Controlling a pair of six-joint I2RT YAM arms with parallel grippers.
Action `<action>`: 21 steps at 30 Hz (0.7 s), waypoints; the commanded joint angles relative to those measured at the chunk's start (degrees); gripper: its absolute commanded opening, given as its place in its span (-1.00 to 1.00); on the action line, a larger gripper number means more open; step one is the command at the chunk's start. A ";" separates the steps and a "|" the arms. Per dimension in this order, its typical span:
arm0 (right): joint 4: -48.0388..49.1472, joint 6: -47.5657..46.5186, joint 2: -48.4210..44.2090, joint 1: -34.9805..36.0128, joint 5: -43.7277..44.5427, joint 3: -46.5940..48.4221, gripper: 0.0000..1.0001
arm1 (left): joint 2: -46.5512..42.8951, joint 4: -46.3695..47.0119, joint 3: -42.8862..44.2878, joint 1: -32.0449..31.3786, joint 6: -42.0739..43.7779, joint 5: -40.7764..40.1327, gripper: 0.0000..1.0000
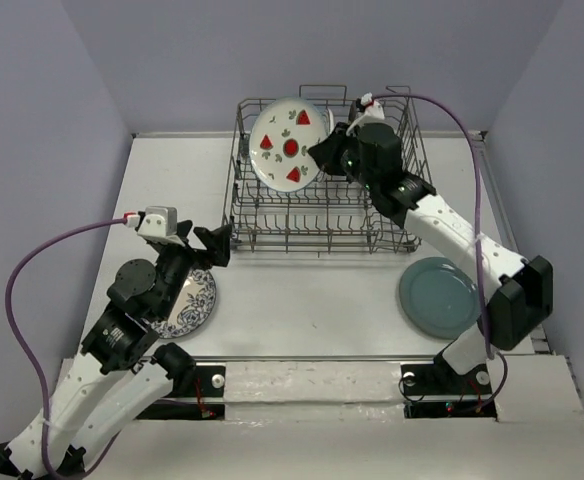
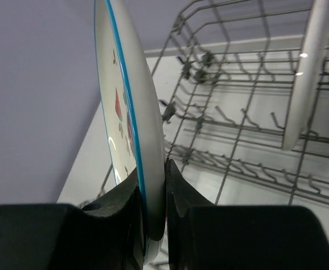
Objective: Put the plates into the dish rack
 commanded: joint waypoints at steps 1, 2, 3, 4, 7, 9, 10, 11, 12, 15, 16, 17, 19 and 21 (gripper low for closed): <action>0.57 -1.66 7.59 3.69 25.17 15.35 -0.86 | -2.02 2.25 -1.73 -0.17 0.94 -0.56 0.98; -0.76 -3.60 10.07 3.71 25.24 19.06 -0.86 | -2.02 2.25 -1.82 -0.17 0.94 -0.20 0.98; -1.90 -5.54 12.71 4.32 31.94 22.76 -0.86 | -2.11 2.25 -1.91 -0.17 0.86 0.06 0.98; -4.27 -7.38 15.35 5.46 34.79 30.36 -0.86 | -2.63 2.25 -2.08 -0.17 0.85 0.85 0.98; -5.26 -15.64 24.40 7.22 45.35 39.82 -0.87 | -3.78 2.69 -2.35 -0.17 0.59 2.00 0.98; -5.26 -20.40 29.49 7.75 49.22 47.20 -0.87 | -4.22 2.87 -2.52 -0.17 0.50 3.57 0.98; -5.26 -21.72 31.00 7.75 50.19 49.31 -0.86 | -4.22 2.78 -2.52 -0.17 0.33 3.93 0.98; -5.17 -23.21 32.58 7.75 51.16 51.42 -0.86 | -4.22 2.87 -2.52 -0.17 0.33 4.28 0.98; -4.99 -26.44 33.99 7.75 52.82 55.45 -0.87 | -4.22 3.04 -2.52 -0.17 0.33 4.63 0.98; -2.54 -34.08 38.83 8.28 55.64 59.69 -0.86 | -4.48 3.04 -2.61 -0.17 0.15 5.78 0.98; -0.97 -35.51 40.06 8.28 56.35 59.71 -0.86 | -4.66 3.04 -2.70 -0.17 0.15 5.87 0.98; -0.34 -37.44 40.33 8.28 56.88 59.45 -0.86 | -4.83 3.13 -2.70 -0.17 0.15 5.78 0.98; 1.06 -38.07 40.68 8.28 57.67 57.78 -0.86 | -5.27 3.22 -2.70 -0.17 0.15 5.87 0.98; 1.25 -38.08 40.86 8.28 57.06 56.99 -0.86 | -5.36 3.13 -2.79 -0.17 0.24 5.95 0.98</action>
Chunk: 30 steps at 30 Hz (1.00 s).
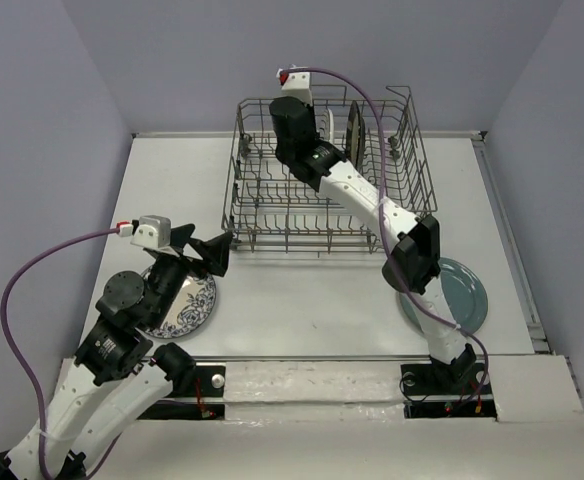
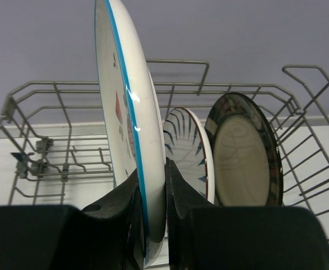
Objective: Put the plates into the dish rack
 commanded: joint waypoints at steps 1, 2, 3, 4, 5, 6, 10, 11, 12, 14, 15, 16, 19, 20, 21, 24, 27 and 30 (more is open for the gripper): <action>11.45 -4.96 -1.78 -0.18 5.43 2.49 -0.86 | -0.97 3.50 -0.47 -0.17 0.28 0.97 0.98; 11.46 -5.22 -1.43 -0.18 5.61 2.58 -0.86 | -0.88 3.50 -0.47 -0.17 0.28 1.06 0.98; 11.54 -5.92 -0.65 -0.18 6.22 2.76 -0.87 | -0.79 3.50 -0.47 -0.17 0.28 1.06 0.98; 11.54 -6.19 -0.29 -0.18 6.40 2.84 -0.87 | -0.71 3.42 -0.47 -0.17 0.28 1.06 0.98; 11.63 -6.19 -0.11 -0.18 6.23 2.58 -0.86 | -0.62 3.42 -0.47 -0.17 0.28 0.97 0.98; 11.63 -5.85 0.15 -0.18 6.05 2.15 -0.86 | -0.62 3.50 -0.47 -0.17 0.28 0.97 0.98; 11.63 -4.26 0.06 -0.18 5.61 -1.28 -0.86 | -0.35 3.42 -0.56 -0.17 0.28 0.71 0.98; 11.63 -3.91 0.15 -0.18 5.61 -2.07 -0.86 | -0.27 3.42 -0.56 -0.17 0.28 0.71 0.98; 11.63 -3.30 0.15 -0.18 5.52 -3.30 -0.86 | -0.27 3.42 -0.56 -0.17 0.28 0.71 0.98; 11.63 -2.86 0.59 -0.18 5.52 -4.18 -0.86 | -0.18 3.42 -0.56 -0.17 0.28 0.62 0.98; 11.63 -2.59 0.77 -0.70 5.43 -4.45 -0.86 | 0.00 3.42 -0.56 -0.17 0.37 0.53 0.98; 11.63 -2.42 1.03 -0.71 5.26 -4.89 -0.86 | 0.00 3.50 -0.65 -0.17 0.37 0.53 0.98; 11.37 -1.98 1.64 -1.23 4.91 -5.41 -0.86 | 0.26 3.42 -0.65 -0.17 0.28 0.44 0.98; 11.19 -1.63 1.65 -1.23 4.73 -5.77 -0.86 | 0.35 3.50 -0.65 -0.17 0.28 0.44 0.98; 10.93 -0.67 1.73 -1.23 4.47 -5.94 -0.86 | 0.44 3.50 -0.65 -0.17 0.28 0.36 0.98; 9.70 0.92 2.52 -1.76 3.59 -6.47 -0.86 | 0.70 3.50 -0.73 -0.08 0.37 0.27 0.98; 8.47 2.93 3.49 -1.76 3.33 -6.73 -0.87 | 1.05 3.42 -0.74 -0.08 0.37 0.27 0.98; 7.07 5.13 4.10 -2.29 3.15 -7.00 -0.86 | 1.23 3.50 -0.74 -0.08 0.37 0.27 0.98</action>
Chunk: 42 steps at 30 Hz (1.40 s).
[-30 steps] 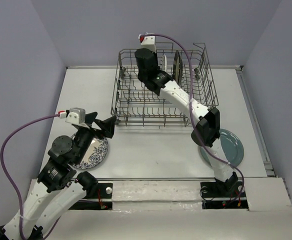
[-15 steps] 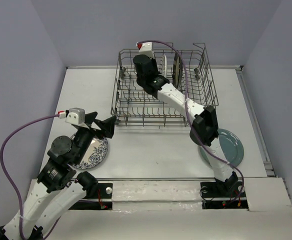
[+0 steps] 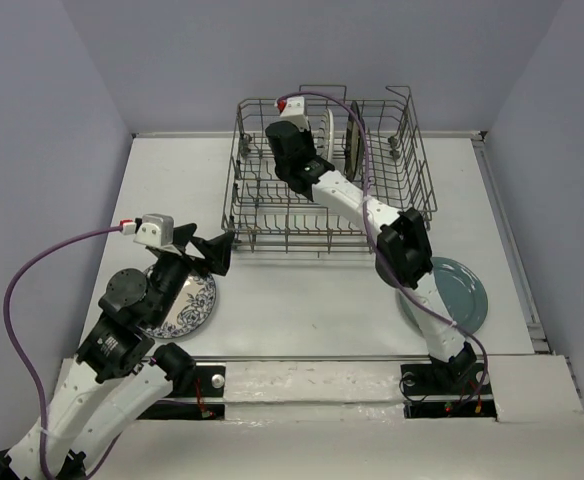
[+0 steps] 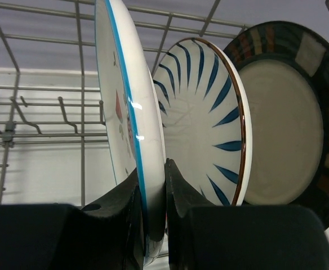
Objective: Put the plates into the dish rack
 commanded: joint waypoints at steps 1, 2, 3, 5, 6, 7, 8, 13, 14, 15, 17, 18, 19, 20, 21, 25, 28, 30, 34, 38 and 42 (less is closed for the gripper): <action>4.40 5.25 -0.62 -0.52 1.20 0.91 -0.86 | 0.99 3.02 -0.63 -0.08 0.41 -0.30 0.98; 4.31 5.69 -0.44 -0.52 1.12 0.83 -0.87 | 0.99 3.11 -0.63 -0.08 0.41 -0.30 0.98; 4.22 5.69 0.00 -0.52 1.38 0.74 -0.87 | 0.99 3.02 -0.63 -0.08 0.41 -0.30 0.98; 4.30 5.70 0.44 -0.52 1.73 0.74 -0.86 | 1.08 3.02 -0.71 0.01 0.41 -0.39 0.98; 4.30 5.52 0.70 -0.52 1.90 0.74 -0.86 | 1.16 3.11 -0.71 0.01 0.41 -0.39 0.98; 4.22 5.52 0.88 -1.04 1.99 0.82 -0.86 | 1.25 3.11 -0.71 0.01 0.41 -0.39 0.98; 4.22 5.35 1.14 -1.04 2.08 0.91 -0.86 | 1.34 3.11 -0.71 0.01 0.41 -0.30 0.98; 4.22 6.92 0.45 -1.04 1.03 -0.66 -0.74 | 1.51 3.11 -0.71 0.36 0.41 -0.30 0.98; 4.22 7.45 -0.25 -1.04 0.85 -1.71 -0.65 | 1.60 3.20 -0.71 0.36 0.41 -0.21 0.98; 4.22 7.45 -0.70 -1.04 0.76 -2.07 -0.55 | 1.60 3.11 -0.71 0.45 0.41 -0.21 0.98; 4.13 7.89 -1.57 -1.04 -0.02 -2.95 -0.28 | 1.87 3.11 -0.71 0.62 0.41 -0.30 0.98; 4.13 7.98 -2.27 -1.04 -0.46 -3.91 -0.16 | 1.95 3.02 -0.71 0.54 0.33 -0.30 0.98; 4.04 8.24 -3.67 -1.04 -1.34 -4.27 0.01 | 2.04 3.11 -0.71 0.62 0.41 -0.30 0.98; 3.78 8.33 -4.47 -1.04 -1.87 -4.97 0.05 | 2.04 3.11 -0.71 0.80 0.41 -0.47 0.98; 3.69 8.85 -6.13 -1.04 -2.48 -5.50 0.06 | 2.13 3.02 -0.71 0.80 0.41 -0.56 0.98; 2.90 10.35 -10.09 -1.04 -7.31 -8.57 0.11 | 2.48 3.11 -0.71 1.15 0.41 -1.00 0.98; 2.55 12.81 -15.71 -1.04 -14.22 -13.56 0.19 | 2.75 3.11 -0.71 1.59 0.33 -1.44 0.98; 2.55 13.95 -20.28 -1.04 -18.90 -16.48 0.27 | 2.83 3.11 -0.71 1.85 0.41 -2.06 0.98; 4.38 16.58 -28.10 1.49 -32.06 -26.56 0.45 | 3.45 3.02 -0.63 2.38 0.41 -3.37 0.98; 8.68 19.31 -36.98 7.55 -41.50 -35.80 0.42 | 3.54 3.02 -0.71 3.17 0.50 -4.95 0.98; 18.26 22.82 -43.85 16.34 -43.61 -49.25 -0.44 | 3.54 3.11 -0.63 4.14 0.50 -7.06 0.98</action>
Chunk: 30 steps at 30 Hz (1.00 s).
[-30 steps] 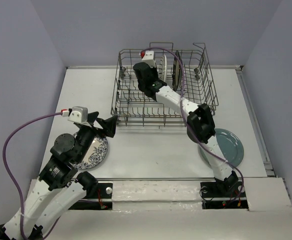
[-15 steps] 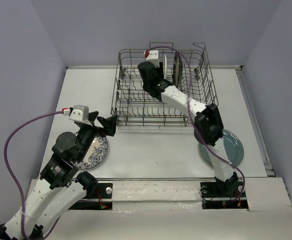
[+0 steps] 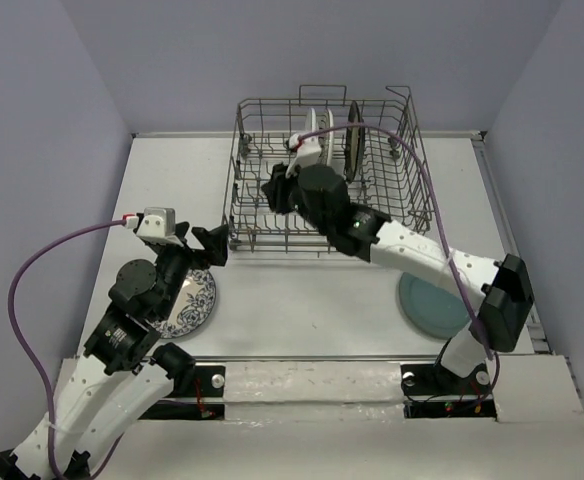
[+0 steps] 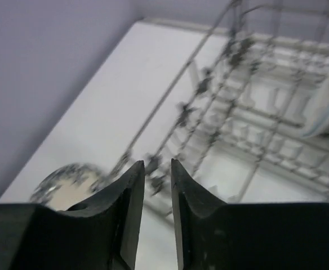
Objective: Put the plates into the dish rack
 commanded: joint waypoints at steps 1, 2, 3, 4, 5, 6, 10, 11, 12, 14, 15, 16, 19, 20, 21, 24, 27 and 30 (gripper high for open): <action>11.87 9.72 -4.27 8.64 -11.52 -12.84 -0.80 | 0.28 3.11 0.03 1.23 0.39 -3.77 0.98; 15.80 15.07 -4.19 10.04 -13.47 -17.23 -0.86 | 0.28 3.20 0.03 1.67 0.57 -4.81 0.98; 17.75 15.13 -4.01 11.10 -14.96 -17.28 -0.86 | 0.19 3.20 0.12 1.76 0.74 -5.35 0.98; 19.95 18.78 -3.49 12.24 -15.24 -20.93 -0.86 | 0.19 3.20 0.21 1.85 0.92 -6.05 0.98; 23.10 20.30 -2.09 13.38 -14.20 -22.28 -0.86 | 0.19 3.11 0.29 1.94 0.92 -7.27 0.98; 23.92 21.88 -1.21 14.44 -13.41 -23.25 -0.86 | 0.11 3.02 0.38 1.94 1.09 -7.98 0.98; 33.13 32.60 2.75 17.61 -11.56 -29.39 -0.41 | -0.86 3.02 -0.06 2.29 1.10 -10.27 0.98; 34.81 34.10 3.63 17.61 -10.94 -30.02 -0.32 | -0.95 3.02 -0.14 2.29 1.10 -10.53 0.98; 36.74 35.77 5.90 17.61 -10.33 -30.28 -0.24 | -0.95 2.94 -0.23 2.38 1.01 -10.71 0.98; 37.98 39.99 10.20 17.61 -9.88 -29.85 -0.12 | -0.60 3.02 -0.32 2.46 0.92 -10.63 0.98; 38.34 41.39 10.23 17.61 -10.06 -29.50 -0.09 | -0.42 3.02 -0.32 2.55 0.92 -10.45 0.98; 38.86 43.76 13.10 17.61 -10.58 -29.15 -0.07 | -0.16 3.02 -0.41 2.64 0.83 -10.27 0.98; 40.98 46.76 18.04 18.14 -11.63 -26.96 -0.04 | -0.16 3.11 -0.58 3.08 0.66 -9.40 0.98; 40.89 47.29 19.18 18.14 -12.07 -26.16 -0.04 | -0.25 3.11 -0.58 3.25 0.66 -9.13 0.98; 41.06 47.64 20.23 18.14 -12.17 -24.68 -0.03 | -0.25 3.29 -0.67 3.43 0.48 -8.70 0.98; 40.45 49.49 24.28 18.14 -12.61 -22.38 -0.01 | 0.02 3.37 -0.76 3.69 0.57 -7.64 0.98; 39.57 50.72 27.88 18.14 -14.45 -18.87 -0.01 | 0.19 3.37 -0.85 3.69 0.39 -6.41 0.98; 37.73 51.51 31.14 18.14 -15.42 -15.44 -0.05 | 0.19 3.55 -0.85 3.69 0.31 -5.44 0.98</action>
